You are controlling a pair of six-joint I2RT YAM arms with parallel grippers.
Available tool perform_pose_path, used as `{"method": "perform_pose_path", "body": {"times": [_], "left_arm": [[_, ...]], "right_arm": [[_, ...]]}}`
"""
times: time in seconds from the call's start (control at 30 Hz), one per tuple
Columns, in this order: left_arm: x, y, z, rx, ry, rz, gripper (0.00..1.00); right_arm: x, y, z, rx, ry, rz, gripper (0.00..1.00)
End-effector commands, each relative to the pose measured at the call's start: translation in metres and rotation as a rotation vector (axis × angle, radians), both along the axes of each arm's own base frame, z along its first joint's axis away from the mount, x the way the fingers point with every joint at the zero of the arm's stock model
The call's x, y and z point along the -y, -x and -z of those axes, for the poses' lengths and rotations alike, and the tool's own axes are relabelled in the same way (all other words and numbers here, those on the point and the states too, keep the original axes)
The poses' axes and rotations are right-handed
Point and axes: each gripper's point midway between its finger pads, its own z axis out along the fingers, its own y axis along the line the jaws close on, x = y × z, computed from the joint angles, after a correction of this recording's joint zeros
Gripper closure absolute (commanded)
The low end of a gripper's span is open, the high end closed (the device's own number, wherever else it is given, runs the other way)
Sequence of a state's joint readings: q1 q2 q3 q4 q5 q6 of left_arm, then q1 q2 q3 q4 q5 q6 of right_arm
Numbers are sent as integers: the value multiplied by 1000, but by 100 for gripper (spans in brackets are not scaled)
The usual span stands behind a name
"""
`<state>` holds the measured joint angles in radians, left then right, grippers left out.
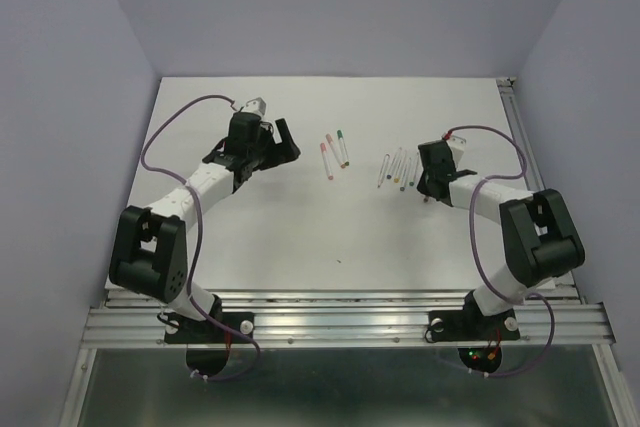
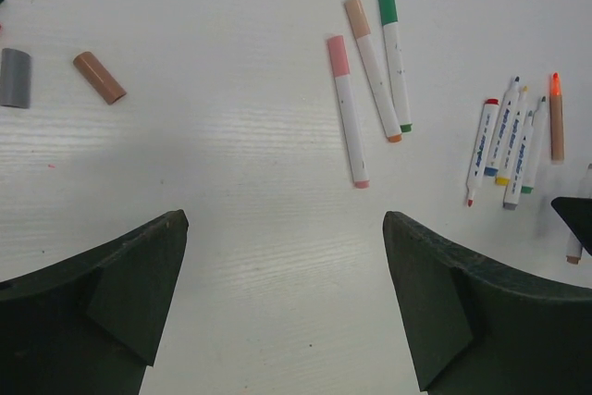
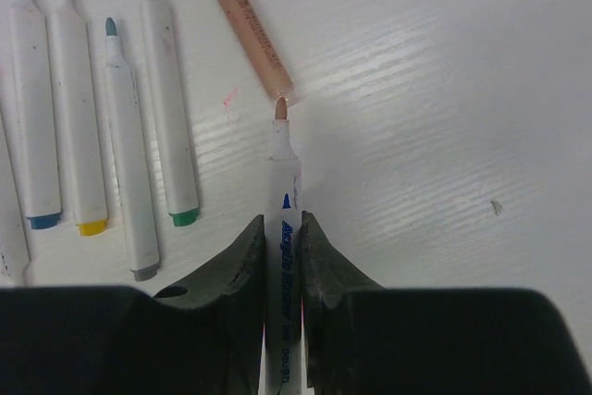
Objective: Open the pen caps
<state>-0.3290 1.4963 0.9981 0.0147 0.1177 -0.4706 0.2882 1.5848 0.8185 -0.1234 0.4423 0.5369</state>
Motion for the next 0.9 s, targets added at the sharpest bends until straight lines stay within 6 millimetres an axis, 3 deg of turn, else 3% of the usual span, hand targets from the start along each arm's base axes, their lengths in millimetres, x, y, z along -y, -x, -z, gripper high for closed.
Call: {"method": "perform_pose_path", "body": {"times": [0.0,0.33,0.43,0.57,0.63,0.67,0.7,0.73,0.77,0.87], "left_arm": [[13,-9,-8,29,25,26,1],[16,-12,-9,28,22,24,1],[16,-11,-6,20,17,24,1],[15,-11,-9,23,14,24,1],[14,-10,-9,26,11,22,1],[13,-10,-11,30,9,20,1],[11,-9,-11,31,5,14,1],[10,-8,-10,28,2,12,1],[10,-7,-9,27,-2,14,1],[7,-3,-9,28,-7,9,1]], "right_arm": [[-4,-23,-18,47,-2,-26,82],[-10,-26,-14,28,-23,-65,67],[-14,-26,-20,39,-44,-80,66],[-23,-24,-31,54,-86,-122,56],[-27,-21,-41,67,-104,-148,45],[-28,-21,-46,75,-110,-152,25],[-32,-19,-55,90,-128,-171,16],[-32,-18,-54,86,-123,-175,16],[-39,-17,-62,100,-149,-208,1],[-48,-13,-76,141,-163,-239,0]]}}
